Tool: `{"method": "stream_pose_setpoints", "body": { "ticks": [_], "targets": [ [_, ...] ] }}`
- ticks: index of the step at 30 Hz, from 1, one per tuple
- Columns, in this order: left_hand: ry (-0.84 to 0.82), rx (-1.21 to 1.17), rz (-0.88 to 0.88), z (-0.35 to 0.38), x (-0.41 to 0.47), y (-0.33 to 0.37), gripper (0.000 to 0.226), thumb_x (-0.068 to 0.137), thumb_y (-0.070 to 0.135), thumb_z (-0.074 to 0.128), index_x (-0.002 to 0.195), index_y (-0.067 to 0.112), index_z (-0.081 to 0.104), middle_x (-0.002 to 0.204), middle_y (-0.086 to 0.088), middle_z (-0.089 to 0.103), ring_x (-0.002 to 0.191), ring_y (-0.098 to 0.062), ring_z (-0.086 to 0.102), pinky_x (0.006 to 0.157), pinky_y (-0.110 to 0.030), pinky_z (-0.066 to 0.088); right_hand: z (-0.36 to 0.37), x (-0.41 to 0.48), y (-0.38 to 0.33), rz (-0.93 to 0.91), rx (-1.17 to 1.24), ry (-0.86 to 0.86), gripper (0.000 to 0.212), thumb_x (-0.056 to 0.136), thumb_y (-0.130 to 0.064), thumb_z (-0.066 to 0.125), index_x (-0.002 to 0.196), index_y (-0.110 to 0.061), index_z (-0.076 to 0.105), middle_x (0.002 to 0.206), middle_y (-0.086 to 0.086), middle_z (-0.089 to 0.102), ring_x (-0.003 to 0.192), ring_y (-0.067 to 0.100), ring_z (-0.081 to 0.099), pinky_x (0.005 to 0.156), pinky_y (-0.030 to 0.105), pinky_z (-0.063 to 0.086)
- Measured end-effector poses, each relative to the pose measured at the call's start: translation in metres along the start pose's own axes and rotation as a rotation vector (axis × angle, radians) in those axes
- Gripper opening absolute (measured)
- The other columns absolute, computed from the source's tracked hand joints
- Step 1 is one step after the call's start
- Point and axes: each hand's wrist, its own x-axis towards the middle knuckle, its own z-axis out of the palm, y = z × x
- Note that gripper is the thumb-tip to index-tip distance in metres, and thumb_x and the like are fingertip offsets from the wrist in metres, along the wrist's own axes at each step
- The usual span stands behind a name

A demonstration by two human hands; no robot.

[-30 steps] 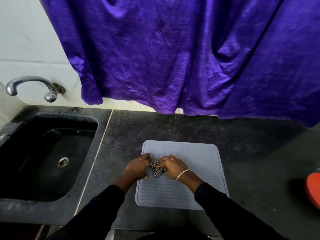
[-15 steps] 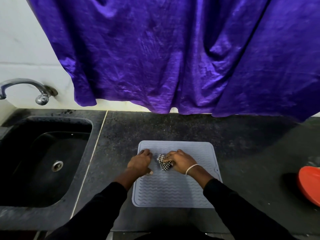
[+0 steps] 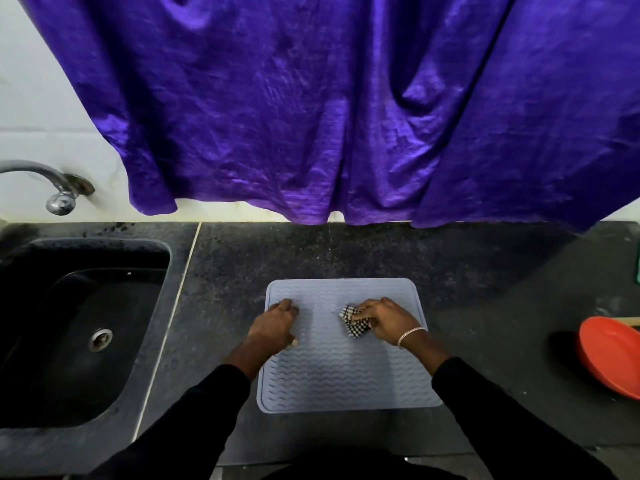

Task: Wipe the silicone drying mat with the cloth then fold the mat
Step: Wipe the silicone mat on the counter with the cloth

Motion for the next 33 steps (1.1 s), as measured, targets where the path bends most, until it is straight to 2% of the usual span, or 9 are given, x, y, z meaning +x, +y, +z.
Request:
{"method": "stream_pose_setpoints", "body": {
  "ticks": [4,9,12,15,19,24,27,33],
  "targets": [
    [-0.011,0.034,0.0,-0.009,0.003,0.007,0.08,0.086,0.038,0.076,0.151,0.013,0.037,0.162,-0.01,0.021,0.147,-0.032,0.03,0.112,-0.052,0.042,-0.002,0.009,-0.02,-0.017,0.052,0.021,0.058,0.086,-0.001,0.053,0.13,-0.037,0.064,0.146,-0.012,0.052,0.121,0.023,0.05,0.107,0.035,0.042],
    [-0.008,0.023,0.028,-0.008,0.008,0.022,0.086,0.087,0.036,0.075,0.156,0.017,0.027,0.162,-0.01,0.018,0.151,-0.033,0.019,0.112,-0.053,0.041,0.014,0.011,-0.038,-0.057,0.014,0.0,0.056,0.086,-0.005,0.055,0.132,-0.037,0.062,0.142,-0.01,0.053,0.116,0.024,0.049,0.103,0.033,0.044],
    [-0.037,-0.003,0.025,-0.003,0.011,0.026,0.087,0.088,0.033,0.075,0.158,0.018,0.026,0.166,-0.011,0.01,0.155,-0.033,0.009,0.117,-0.052,0.035,0.023,-0.001,-0.027,-0.029,0.036,0.027,0.056,0.088,-0.005,0.051,0.132,-0.037,0.062,0.145,-0.011,0.051,0.118,0.024,0.048,0.104,0.032,0.042],
    [-0.042,-0.039,0.014,-0.003,0.013,0.025,0.088,0.085,0.031,0.078,0.157,0.019,0.03,0.167,-0.011,0.009,0.155,-0.034,0.008,0.119,-0.051,0.033,0.021,-0.014,-0.003,-0.005,0.01,0.032,0.055,0.089,-0.004,0.049,0.132,-0.037,0.061,0.147,-0.012,0.049,0.122,0.023,0.048,0.107,0.032,0.04],
    [-0.051,-0.04,-0.002,-0.004,0.014,0.028,0.086,0.085,0.028,0.079,0.156,0.019,0.032,0.167,-0.011,0.008,0.155,-0.033,0.007,0.119,-0.051,0.034,0.01,-0.025,0.019,0.068,-0.028,0.035,0.058,0.088,-0.003,0.049,0.131,-0.041,0.061,0.145,-0.016,0.05,0.116,0.022,0.048,0.102,0.032,0.044],
    [-0.023,0.007,0.028,-0.008,0.018,0.045,0.073,0.088,0.016,0.07,0.152,0.012,0.036,0.163,-0.014,0.014,0.151,-0.036,0.019,0.115,-0.049,0.04,0.001,-0.019,0.006,0.052,0.039,0.062,0.056,0.086,-0.005,0.054,0.129,-0.04,0.063,0.144,-0.016,0.052,0.115,0.023,0.049,0.101,0.036,0.046],
    [-0.001,-0.025,0.063,-0.009,0.021,0.06,0.069,0.088,0.019,0.07,0.149,0.014,0.04,0.16,-0.014,0.022,0.148,-0.035,0.025,0.114,-0.048,0.04,0.005,-0.01,-0.011,0.005,0.032,0.047,0.056,0.085,-0.005,0.055,0.129,-0.038,0.063,0.143,-0.014,0.053,0.114,0.024,0.048,0.099,0.037,0.047],
    [-0.015,-0.046,0.06,0.001,0.024,0.066,0.069,0.092,0.02,0.067,0.154,0.018,0.036,0.165,-0.011,0.014,0.152,-0.035,0.017,0.119,-0.049,0.034,0.017,-0.022,0.006,0.025,0.046,0.034,0.053,0.089,-0.003,0.051,0.129,-0.034,0.065,0.146,-0.011,0.051,0.119,0.024,0.048,0.104,0.033,0.043]
  ]
}}
